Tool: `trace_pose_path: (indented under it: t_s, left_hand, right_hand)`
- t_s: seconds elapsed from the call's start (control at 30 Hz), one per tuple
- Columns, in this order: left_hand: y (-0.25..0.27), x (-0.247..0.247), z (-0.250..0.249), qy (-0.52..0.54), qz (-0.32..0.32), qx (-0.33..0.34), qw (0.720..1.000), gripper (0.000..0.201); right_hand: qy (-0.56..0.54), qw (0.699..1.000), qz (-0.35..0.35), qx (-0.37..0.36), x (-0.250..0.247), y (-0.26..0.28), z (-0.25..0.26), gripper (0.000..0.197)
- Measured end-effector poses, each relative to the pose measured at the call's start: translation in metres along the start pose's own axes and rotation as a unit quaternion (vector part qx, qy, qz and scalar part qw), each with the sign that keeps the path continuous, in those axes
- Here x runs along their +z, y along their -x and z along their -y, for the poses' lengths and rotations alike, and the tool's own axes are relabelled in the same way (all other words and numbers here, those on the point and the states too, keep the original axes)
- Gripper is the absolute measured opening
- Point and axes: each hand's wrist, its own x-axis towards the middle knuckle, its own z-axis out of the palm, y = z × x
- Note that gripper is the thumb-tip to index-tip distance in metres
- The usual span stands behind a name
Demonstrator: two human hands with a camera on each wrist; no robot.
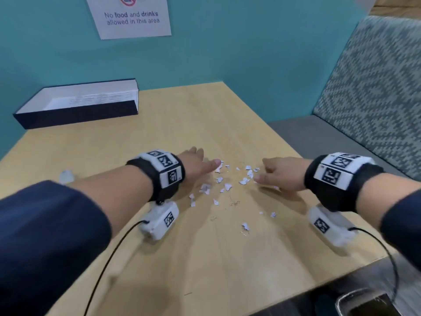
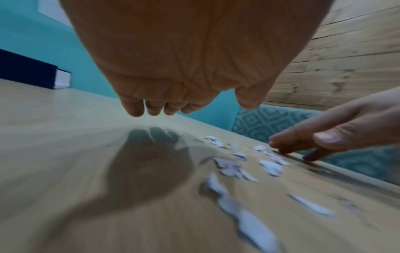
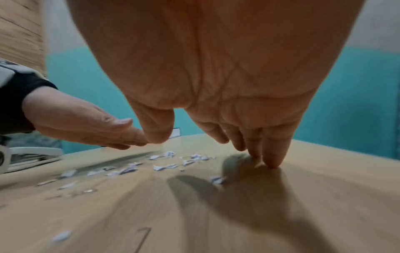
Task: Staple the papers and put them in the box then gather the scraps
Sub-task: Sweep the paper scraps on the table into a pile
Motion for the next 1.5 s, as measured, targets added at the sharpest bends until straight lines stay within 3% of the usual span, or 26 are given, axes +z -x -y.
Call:
trace_pose_path:
  t_s: [0.07, 0.2, 0.27, 0.33, 0.43, 0.53, 0.57, 0.63, 0.67, 0.7, 0.77, 0.87, 0.97, 1.07, 1.17, 1.2, 1.27, 1.33, 1.4, 1.47, 1.5]
  left_hand:
    - [-0.01, 0.006, -0.009, 0.014, 0.006, -0.003, 1.0, 0.074]
    - [0.008, 0.028, -0.025, 0.05, 0.072, 0.107, 0.99, 0.059]
    - [0.021, 0.024, -0.02, 0.036, 0.11, 0.144, 0.983, 0.061]
    - [0.013, 0.009, -0.017, 0.016, 0.067, 0.14, 0.988, 0.06]
    - [-0.008, -0.007, -0.023, 0.007, -0.005, 0.075, 0.997, 0.056]
    - [-0.012, 0.0, -0.039, 0.096, 0.008, 0.057, 0.994, 0.045]
    - [-0.011, 0.003, -0.044, 0.084, 0.028, 0.066, 0.994, 0.042]
    - [0.007, 0.015, -0.039, 0.093, 0.061, 0.095, 0.989, 0.048]
    - [0.017, 0.017, -0.034, 0.075, 0.091, 0.132, 0.984, 0.052]
    - [0.027, 0.015, -0.026, 0.076, 0.126, 0.162, 0.976, 0.052]
    - [0.039, 0.012, -0.006, 0.13, 0.13, 0.149, 0.972, 0.054]
    - [0.038, -0.001, 0.022, 0.175, 0.025, 0.065, 0.982, 0.057]
    - [0.037, 0.001, 0.022, 0.12, 0.015, 0.01, 0.993, 0.063]
    - [0.044, 0.026, -0.007, 0.096, 0.044, 0.066, 0.992, 0.048]
    - [0.062, 0.044, -0.02, 0.125, 0.096, 0.161, 0.974, 0.053]
    - [0.069, 0.044, -0.017, 0.171, 0.1, 0.165, 0.966, 0.055]
    - [0.082, 0.04, -0.004, 0.294, 0.059, 0.111, 0.948, 0.065]
    - [0.087, 0.033, 0.014, 0.35, -0.024, 0.039, 0.936, 0.062]
    - [0.088, 0.031, 0.029, 0.336, -0.05, -0.018, 0.94, 0.05]
    - [0.083, 0.035, 0.035, 0.311, -0.03, -0.065, 0.948, 0.037]
    - [0.077, 0.041, 0.035, 0.283, -0.027, -0.064, 0.957, 0.032]
  right_hand:
    - [0.03, 0.999, 0.007, -0.028, 0.006, -0.011, 0.014, 0.026]
    - [0.003, 0.993, 0.056, -0.102, 0.019, -0.007, 0.029, 0.018]
    - [-0.004, 0.993, 0.064, -0.1, 0.012, -0.001, 0.025, 0.016]
    - [-0.001, 0.997, 0.02, -0.075, 0.002, -0.01, 0.019, 0.009]
    - [-0.01, 1.0, -0.013, -0.02, -0.008, -0.03, 0.02, 0.003]
    - [0.008, 0.999, 0.01, -0.042, 0.002, -0.04, 0.031, 0.006]
    - [0.02, 0.996, 0.026, -0.08, 0.007, -0.036, 0.034, 0.013]
    - [0.03, 0.989, 0.057, -0.136, 0.013, -0.014, 0.036, 0.053]
    - [0.021, 0.986, 0.071, -0.151, 0.016, -0.003, 0.032, 0.055]
    - [-0.003, 0.985, 0.077, -0.157, 0.017, 0.009, 0.028, 0.044]
    - [-0.053, 0.984, 0.067, -0.153, 0.016, 0.024, 0.014, 0.019]
    - [-0.08, 0.994, -0.013, -0.079, 0.001, 0.022, 0.004, 0.028]
    - [-0.008, 0.998, -0.012, -0.056, 0.006, 0.003, 0.011, 0.014]
    - [0.049, 0.989, 0.031, -0.139, 0.031, -0.001, 0.024, 0.014]
    - [-0.015, 0.973, 0.056, -0.224, 0.04, 0.033, 0.039, 0.052]
    - [-0.042, 0.968, 0.051, -0.243, 0.041, 0.043, 0.039, 0.055]
    - [-0.073, 0.967, 0.019, -0.244, 0.042, 0.053, 0.025, 0.052]
    - [-0.074, 0.981, -0.03, -0.179, 0.037, 0.057, 0.005, 0.054]
    - [-0.045, 0.992, -0.04, -0.11, 0.036, 0.058, -0.01, 0.072]
    - [0.009, 0.996, -0.003, -0.085, 0.044, 0.06, -0.009, 0.089]
    - [0.026, 0.996, 0.009, -0.09, 0.052, 0.058, -0.005, 0.089]
